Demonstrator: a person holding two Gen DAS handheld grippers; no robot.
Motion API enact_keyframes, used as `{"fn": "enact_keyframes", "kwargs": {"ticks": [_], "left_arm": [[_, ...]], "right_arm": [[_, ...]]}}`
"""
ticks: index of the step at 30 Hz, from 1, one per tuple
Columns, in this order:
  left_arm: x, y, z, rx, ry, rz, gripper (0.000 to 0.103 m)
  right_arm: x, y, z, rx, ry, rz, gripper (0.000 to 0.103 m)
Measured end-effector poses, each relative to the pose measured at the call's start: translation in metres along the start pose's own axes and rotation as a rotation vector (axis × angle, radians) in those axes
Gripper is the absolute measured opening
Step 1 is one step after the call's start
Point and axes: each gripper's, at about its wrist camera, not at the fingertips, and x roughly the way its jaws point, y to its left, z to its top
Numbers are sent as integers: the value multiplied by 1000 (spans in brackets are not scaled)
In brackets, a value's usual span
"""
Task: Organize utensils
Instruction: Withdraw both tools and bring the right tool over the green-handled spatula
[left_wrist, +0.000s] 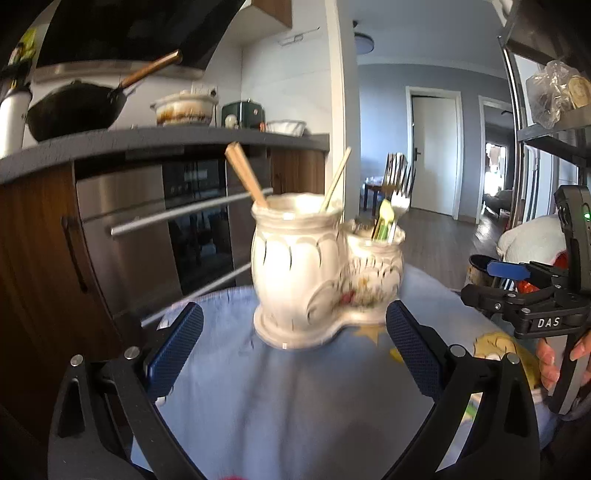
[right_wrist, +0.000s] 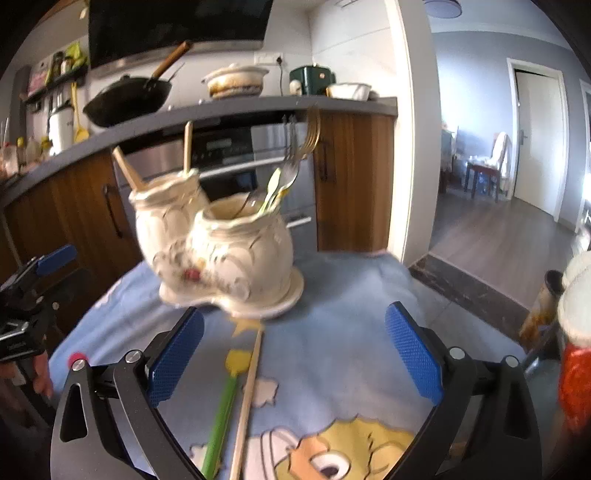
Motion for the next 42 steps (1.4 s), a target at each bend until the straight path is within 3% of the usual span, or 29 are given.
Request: {"fn": "enact_keyframes", "kwargs": {"ticks": [8,12,14,16,28,32,42], "left_arm": [[6,7,-24,-44,118,-35,98],[10,7,-27,-49,128,-50,98],[13,7,-28,-51,129,-51,98],[17,7,-27,-50,140,-48,98],[15,15,-26,-93,132,-58,98],[16,15,-27,-95,136,-53,98],[17,15,-28,-88,142,-58,98]], "right_arm": [[9,28,-34,-84,146,-7,98],[14,38,-42,-107,197,3,95],[14,46,-43,-137,213,14,88],[14,53,-43,-175,236,5,74],[16,72,-45,-197,297,9,41],[17,72,-43,-193,309,13,40],[35,69,-41,-160,363,-3,26]]}}
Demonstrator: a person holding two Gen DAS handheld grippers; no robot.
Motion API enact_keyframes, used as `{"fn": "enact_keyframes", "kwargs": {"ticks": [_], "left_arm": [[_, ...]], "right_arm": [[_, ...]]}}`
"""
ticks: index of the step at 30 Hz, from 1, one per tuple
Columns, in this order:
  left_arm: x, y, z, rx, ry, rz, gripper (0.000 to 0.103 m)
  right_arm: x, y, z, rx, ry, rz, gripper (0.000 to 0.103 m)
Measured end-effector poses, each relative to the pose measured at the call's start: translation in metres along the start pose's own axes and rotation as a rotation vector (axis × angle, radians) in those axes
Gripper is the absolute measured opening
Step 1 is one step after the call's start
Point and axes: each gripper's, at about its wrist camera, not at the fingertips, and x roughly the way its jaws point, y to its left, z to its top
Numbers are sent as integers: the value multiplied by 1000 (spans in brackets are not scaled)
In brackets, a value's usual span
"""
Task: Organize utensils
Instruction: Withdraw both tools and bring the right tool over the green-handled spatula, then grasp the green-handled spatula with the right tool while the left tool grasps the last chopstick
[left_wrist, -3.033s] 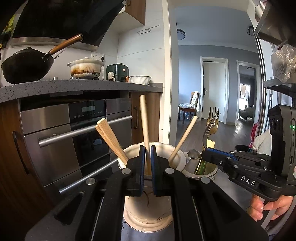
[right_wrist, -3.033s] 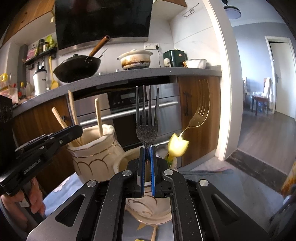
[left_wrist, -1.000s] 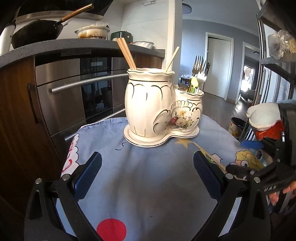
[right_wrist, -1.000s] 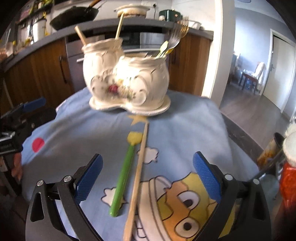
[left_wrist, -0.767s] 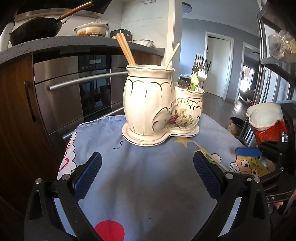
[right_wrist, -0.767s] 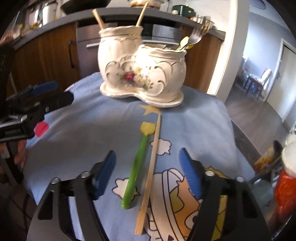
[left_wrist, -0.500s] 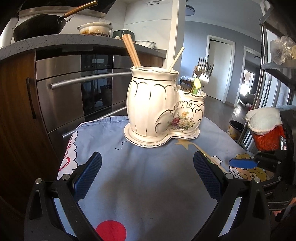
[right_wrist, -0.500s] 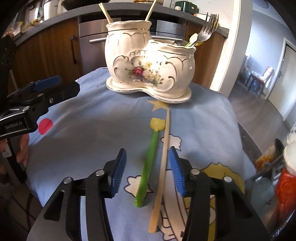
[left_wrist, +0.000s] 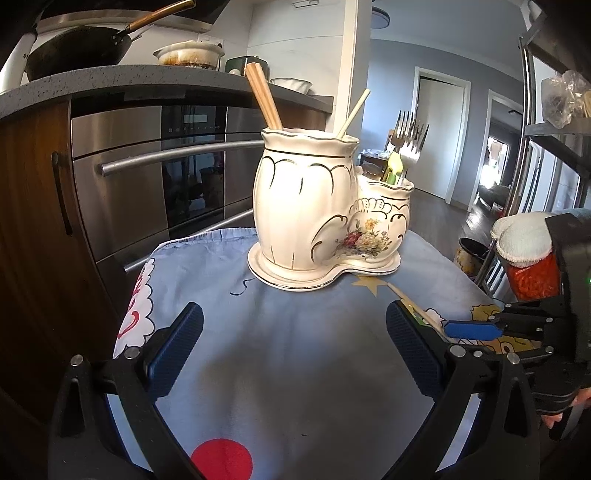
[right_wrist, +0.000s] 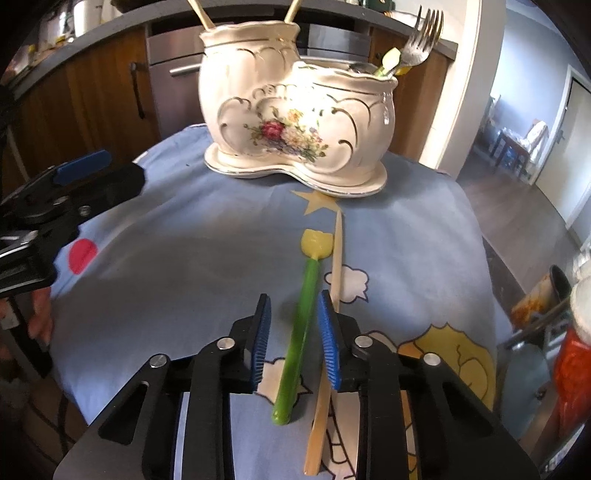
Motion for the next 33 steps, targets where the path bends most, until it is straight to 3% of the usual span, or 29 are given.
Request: {"fn": "enact_keyframes", "kwargs": {"ticks": [9,14,20,25,33], "left_arm": [[1,1,0,0,1,-9,98],[2,0,0,5,5,-8,98],[6,-7,1,22,33,70,98],[8,-39,5,47,70,59,98],[31,-97,-6,19,205,-25,97]], "right_arm": [[11,-1,4,9,21,-3,22],[10,-5,2,38,-7,21,10],[-8,-22,-4,96,-81,96,10],[-41,-59,-9,161,-194,108,10],[-51,-99,-21,223,-248,92,10]]}}
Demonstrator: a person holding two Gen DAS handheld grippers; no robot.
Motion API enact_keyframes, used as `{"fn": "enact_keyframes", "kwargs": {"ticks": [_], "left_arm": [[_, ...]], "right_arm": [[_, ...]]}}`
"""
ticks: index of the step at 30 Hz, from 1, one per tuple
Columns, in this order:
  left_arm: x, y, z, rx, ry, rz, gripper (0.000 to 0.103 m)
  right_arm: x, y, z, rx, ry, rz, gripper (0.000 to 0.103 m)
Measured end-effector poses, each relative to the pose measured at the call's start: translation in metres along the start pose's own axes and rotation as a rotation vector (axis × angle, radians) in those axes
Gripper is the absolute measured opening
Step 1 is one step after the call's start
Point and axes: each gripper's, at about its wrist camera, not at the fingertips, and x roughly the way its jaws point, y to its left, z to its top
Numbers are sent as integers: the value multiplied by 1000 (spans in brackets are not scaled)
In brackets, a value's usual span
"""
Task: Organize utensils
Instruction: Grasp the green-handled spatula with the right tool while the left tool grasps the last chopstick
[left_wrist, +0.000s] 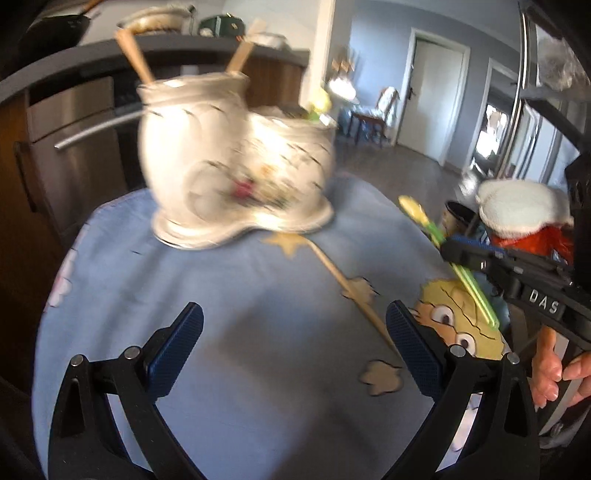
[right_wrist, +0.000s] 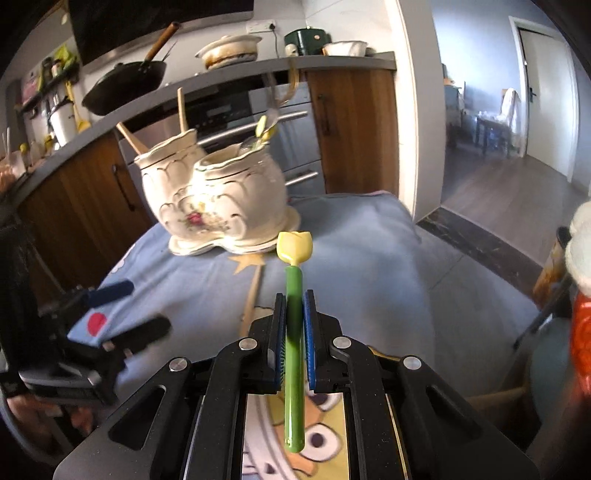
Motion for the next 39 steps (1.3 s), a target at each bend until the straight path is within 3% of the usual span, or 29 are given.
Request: {"fn": "enact_keyframes", "kwargs": {"ticks": [3,6,8,11,13,16,18,20,22,31,39], "left_arm": [[10,-16,1,23,42,42,97],[20,-26,3,11,79,28,96],[28,-35,2,11,116,17,83],[39,-48,1,31,146,7,74],[44,-56,-1,60,158,23,64],[49,-69,-1,137,153,80,58],[49,-69,2,143,160,78,44],[50,-66,6,134,175,60,23],[50,-62,8,129,186,53,14],[38,-18,11,88,244,-26,7],[4,8,-8,289,286,13,6]], "right_arm": [[-2,-7,-3,17,-8,12,10],[1,-16,-7,33,-1,20,10],[1,-21,-9,45,6,29,10],[2,-27,-11,60,10,30,10],[2,-29,-12,63,8,33,10],[4,-28,-13,63,12,38,10],[5,-28,-14,60,14,45,10],[5,-26,-15,52,14,51,10],[5,-23,-15,45,15,54,10],[8,-12,-18,9,29,75,10],[20,8,-25,-66,102,113,10]]}}
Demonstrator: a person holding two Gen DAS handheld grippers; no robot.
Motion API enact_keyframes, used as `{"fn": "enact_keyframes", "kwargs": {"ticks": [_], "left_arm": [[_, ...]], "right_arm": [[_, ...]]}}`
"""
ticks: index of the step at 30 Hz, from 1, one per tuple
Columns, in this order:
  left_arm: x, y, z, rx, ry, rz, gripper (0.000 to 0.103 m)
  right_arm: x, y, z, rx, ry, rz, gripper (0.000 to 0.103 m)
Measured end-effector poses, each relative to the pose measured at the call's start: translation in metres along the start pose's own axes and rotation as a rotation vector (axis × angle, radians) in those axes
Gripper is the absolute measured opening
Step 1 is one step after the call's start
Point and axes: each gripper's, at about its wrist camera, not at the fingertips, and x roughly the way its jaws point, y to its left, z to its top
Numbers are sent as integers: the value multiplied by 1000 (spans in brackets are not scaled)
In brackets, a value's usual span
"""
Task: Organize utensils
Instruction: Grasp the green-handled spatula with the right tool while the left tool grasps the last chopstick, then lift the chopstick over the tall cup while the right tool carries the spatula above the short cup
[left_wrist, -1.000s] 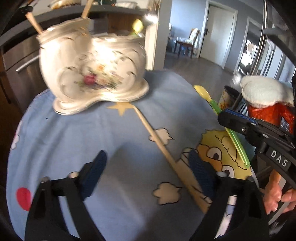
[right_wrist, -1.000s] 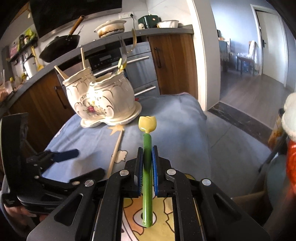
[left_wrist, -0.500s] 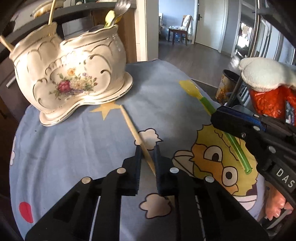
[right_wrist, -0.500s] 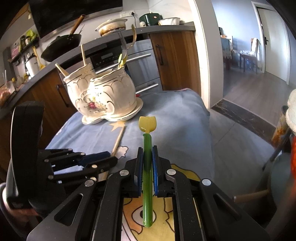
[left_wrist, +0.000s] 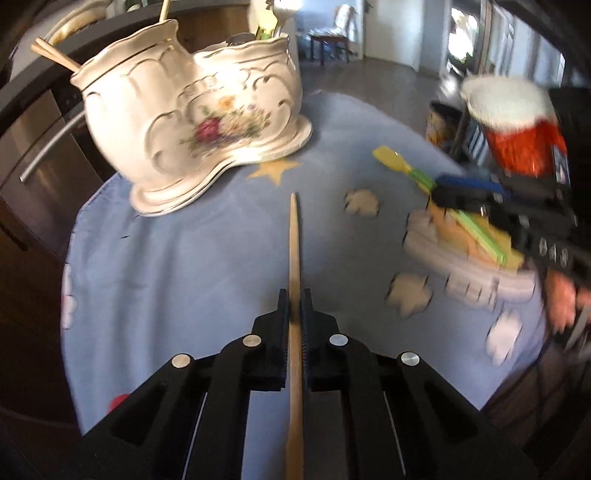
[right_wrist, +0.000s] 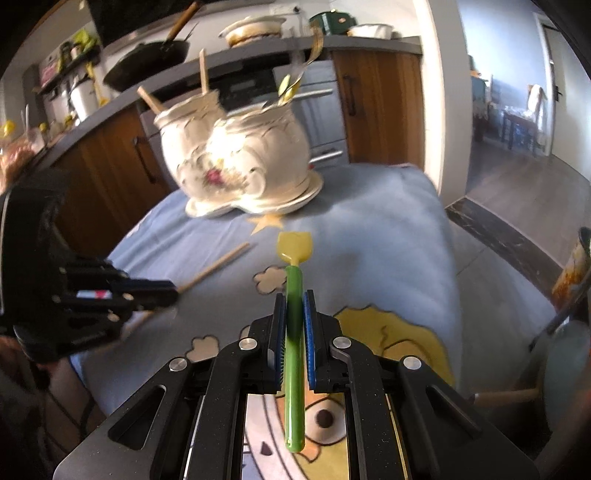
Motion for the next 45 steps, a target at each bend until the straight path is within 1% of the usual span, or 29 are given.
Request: {"fn": "enact_keyframes", "kwargs": {"ticks": [1,3,6,11,15,17,19,20,21,24,27,30,33,36,39,40,45], "left_arm": [[-3,4,-6,28,10,10,6],[-8,9,-15,46,19,2,6],[-13,18,-24,41,20,-16,6],[-12,21,-29,21,12,-26,6],[-10,22,-27,2,9,-43,7],[-9,24,-26,-4,4,-48,8],[-7,25,-25,-15,-1,-53,8],[-5,26,-23,-22,-4,-56,9],[-4,27,-23,-28,-9,-60,9],[-3,30,-23,-35,-28,-77,9],[-5,33,-26,-33,-50,-86,6],[-11,35,-31,-28,-77,-93,6],[-23,41,-33,-23,-137,-95,6],[-42,53,-31,-36,-229,-97,6],[-63,63,-25,-41,-323,-92,6],[-67,64,-22,-40,-345,-88,6],[-96,81,3,-68,-519,-107,6]], "right_arm": [[3,3,-1,-9,16,6,10],[6,7,-4,-26,38,13,10],[11,16,-6,-52,70,14,10],[17,25,-5,-84,119,-33,11],[22,33,1,-108,153,-55,19],[25,37,3,-131,159,-73,19],[26,39,4,-152,163,-85,17],[27,40,5,-160,165,-86,15],[26,41,5,-163,165,-87,10],[27,42,6,-170,157,-97,10],[24,39,9,-150,131,-89,10],[16,37,13,-122,82,-66,10],[5,33,22,-90,15,-45,10],[-5,33,36,-80,-54,-47,10],[-19,34,54,-72,-153,-37,10],[-24,34,62,-65,-198,-30,10],[-35,37,93,-42,-342,1,10]]}}
